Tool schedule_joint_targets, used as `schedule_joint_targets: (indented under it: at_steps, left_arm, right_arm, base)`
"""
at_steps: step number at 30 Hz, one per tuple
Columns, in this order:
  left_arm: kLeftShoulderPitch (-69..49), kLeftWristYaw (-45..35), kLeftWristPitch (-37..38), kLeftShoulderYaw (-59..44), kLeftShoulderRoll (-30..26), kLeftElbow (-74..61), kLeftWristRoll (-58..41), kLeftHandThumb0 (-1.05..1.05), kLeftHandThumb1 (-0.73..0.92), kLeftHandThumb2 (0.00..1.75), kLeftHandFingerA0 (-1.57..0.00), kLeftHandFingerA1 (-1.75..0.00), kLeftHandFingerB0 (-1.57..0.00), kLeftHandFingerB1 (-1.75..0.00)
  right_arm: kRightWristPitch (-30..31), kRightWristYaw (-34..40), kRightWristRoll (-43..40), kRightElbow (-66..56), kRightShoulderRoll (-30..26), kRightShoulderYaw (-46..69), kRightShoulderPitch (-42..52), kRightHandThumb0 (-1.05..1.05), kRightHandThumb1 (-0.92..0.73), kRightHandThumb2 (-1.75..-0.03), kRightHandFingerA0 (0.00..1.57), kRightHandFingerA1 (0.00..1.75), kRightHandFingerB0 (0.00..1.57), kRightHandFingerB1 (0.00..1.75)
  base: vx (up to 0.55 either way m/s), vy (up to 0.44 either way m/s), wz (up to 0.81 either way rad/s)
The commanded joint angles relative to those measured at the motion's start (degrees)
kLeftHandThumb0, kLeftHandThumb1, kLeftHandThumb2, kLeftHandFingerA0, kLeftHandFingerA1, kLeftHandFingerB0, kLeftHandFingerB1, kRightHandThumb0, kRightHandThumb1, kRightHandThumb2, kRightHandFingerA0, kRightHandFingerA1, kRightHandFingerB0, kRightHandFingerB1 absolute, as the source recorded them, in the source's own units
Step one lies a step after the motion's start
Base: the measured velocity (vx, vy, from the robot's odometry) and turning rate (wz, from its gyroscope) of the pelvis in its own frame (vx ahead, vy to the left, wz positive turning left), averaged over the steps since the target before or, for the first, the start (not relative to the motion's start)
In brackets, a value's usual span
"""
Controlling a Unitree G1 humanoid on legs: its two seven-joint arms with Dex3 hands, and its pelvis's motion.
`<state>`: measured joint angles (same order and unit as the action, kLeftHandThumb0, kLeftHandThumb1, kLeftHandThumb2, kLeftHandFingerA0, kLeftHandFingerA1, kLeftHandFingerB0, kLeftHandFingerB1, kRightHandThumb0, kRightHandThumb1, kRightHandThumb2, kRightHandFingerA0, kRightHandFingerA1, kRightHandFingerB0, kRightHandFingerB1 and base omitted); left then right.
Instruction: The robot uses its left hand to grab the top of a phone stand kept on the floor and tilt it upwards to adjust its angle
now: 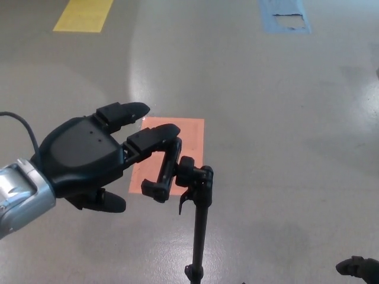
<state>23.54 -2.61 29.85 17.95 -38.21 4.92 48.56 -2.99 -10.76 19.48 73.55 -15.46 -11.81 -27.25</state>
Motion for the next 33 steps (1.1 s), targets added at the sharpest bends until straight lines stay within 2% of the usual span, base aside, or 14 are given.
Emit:
schedule_joint_targets:
  at_steps: [1,7,8,9,16,18,19,21,22,27,28,30,31,33]
  left_arm:
    - [-2.16,1.84,-0.7,0.46,-0.98,0.97,3.18,-0.8,0.53,0.9,-0.01,-0.13,0.0,-0.11]
    - [-3.26,3.47,-0.31,0.61,-1.28,2.01,4.07,-0.78,0.6,0.61,0.0,-0.22,0.0,-0.14]
    - [-3.34,3.59,-0.31,0.68,-1.27,2.08,4.22,-0.75,0.48,0.88,0.0,-0.16,0.0,-0.15]
    - [-3.42,3.71,-0.21,0.85,-1.28,2.36,4.43,-0.77,0.5,0.89,0.0,-0.14,0.0,-0.13]
    - [-3.58,4.14,-0.36,1.45,-1.28,3.55,5.02,-0.79,0.51,0.89,-0.01,-0.13,0.0,-0.12]
    - [-4.02,3.59,-0.55,1.46,-1.23,3.48,4.58,-0.78,0.5,0.89,-0.01,-0.14,0.0,-0.14]
    - [-4.21,3.31,-0.68,1.53,-1.2,3.5,4.47,-0.78,0.51,0.89,-0.01,-0.13,0.0,-0.14]
    - [-4.36,3.36,-0.8,1.73,-1.14,3.68,4.72,-0.77,0.5,0.89,-0.01,-0.15,0.0,-0.16]
    - [-4.61,3.05,-1.03,1.89,-1.08,3.59,4.79,-0.77,0.5,0.89,-0.01,-0.14,0.0,-0.16]
    - [-5.01,2.41,-1.43,2.14,-1.1,3.08,4.95,-0.76,0.5,0.89,-0.01,-0.16,0.0,-0.17]
    - [-5.01,2.45,-1.56,2.21,-1.14,2.98,5.21,-0.79,0.62,0.62,0.0,-0.2,0.0,-0.15]
    - [-4.82,2.36,-1.68,2.4,-1.23,2.98,5.58,-0.75,0.5,0.89,0.0,-0.17,0.0,-0.17]
    - [-4.71,2.6,-1.52,2.53,-1.18,3.26,5.67,-0.75,0.49,0.88,-0.02,-0.17,0.0,-0.16]
    - [-4.54,3.0,-1.27,2.74,-1.07,3.67,5.71,-0.75,0.49,0.88,-0.03,-0.18,-0.01,-0.16]
  right_arm:
    - [0.72,-0.89,-0.3,0.08,-1.2,0.2,-0.35,-0.32,-0.49,-1.01,0.03,0.49,0.0,0.47]
    - [0.49,-0.71,-0.3,0.1,-1.03,0.18,-0.47,-0.32,-0.5,-1.01,0.03,0.49,0.0,0.47]
    - [0.46,-0.72,-0.34,0.08,-1.04,0.23,-0.44,-0.53,-0.67,-0.61,0.19,0.35,0.16,0.28]
    - [0.4,-0.85,-0.43,0.04,-1.08,0.3,-0.4,-0.32,-0.5,-1.01,0.03,0.49,0.0,0.47]
    - [0.31,-0.89,-0.57,0.04,-1.16,0.47,-0.6,-0.32,-0.5,-1.01,0.03,0.49,0.0,0.47]
    - [0.25,-0.61,-0.38,0.0,-1.17,0.32,-0.59,-0.54,-0.67,-0.6,0.19,0.35,0.16,0.28]
    - [0.29,-0.42,-0.19,-0.04,-1.17,0.17,-0.59,-0.32,-0.49,-1.01,0.03,0.49,0.01,0.47]
    - [0.41,-0.26,-0.06,-0.09,-1.15,0.06,-0.59,-0.55,-0.68,-0.61,0.19,0.35,0.17,0.28]
    - [0.49,-0.19,-0.07,-0.12,-1.13,0.06,-0.6,-0.32,-0.5,-1.02,0.03,0.49,0.0,0.47]
    - [0.41,-0.7,-0.74,-0.18,-1.11,0.63,-0.51,-0.32,-0.52,-1.02,0.03,0.49,0.0,0.47]
    - [0.33,-0.73,-0.83,-0.14,-1.11,0.77,-0.58,-0.32,-0.51,-1.02,0.03,0.49,0.0,0.46]
    - [0.26,-0.65,-0.66,-0.11,-1.11,0.77,-0.83,-0.32,-0.51,-1.02,0.03,0.49,0.0,0.46]
    - [0.32,-0.54,-0.54,-0.13,-1.11,0.71,-0.92,-0.54,-0.68,-0.61,0.19,0.34,0.17,0.28]
    - [0.45,-0.43,-0.35,-0.2,-1.12,0.63,-1.04,-0.54,-0.68,-0.61,0.19,0.35,0.17,0.28]
  base:
    - [0.0,0.0,0.0]
    - [0.0,0.0,0.0]
    - [0.0,0.0,0.0]
    - [0.0,0.0,0.0]
    - [0.0,0.0,0.0]
    - [0.0,0.0,0.0]
    - [0.0,0.0,0.0]
    - [0.0,0.0,0.0]
    - [0.0,0.0,0.0]
    - [0.0,0.0,0.0]
    - [0.0,0.0,0.0]
    - [0.0,0.0,0.0]
    - [0.0,0.0,0.0]
    - [0.0,0.0,0.0]
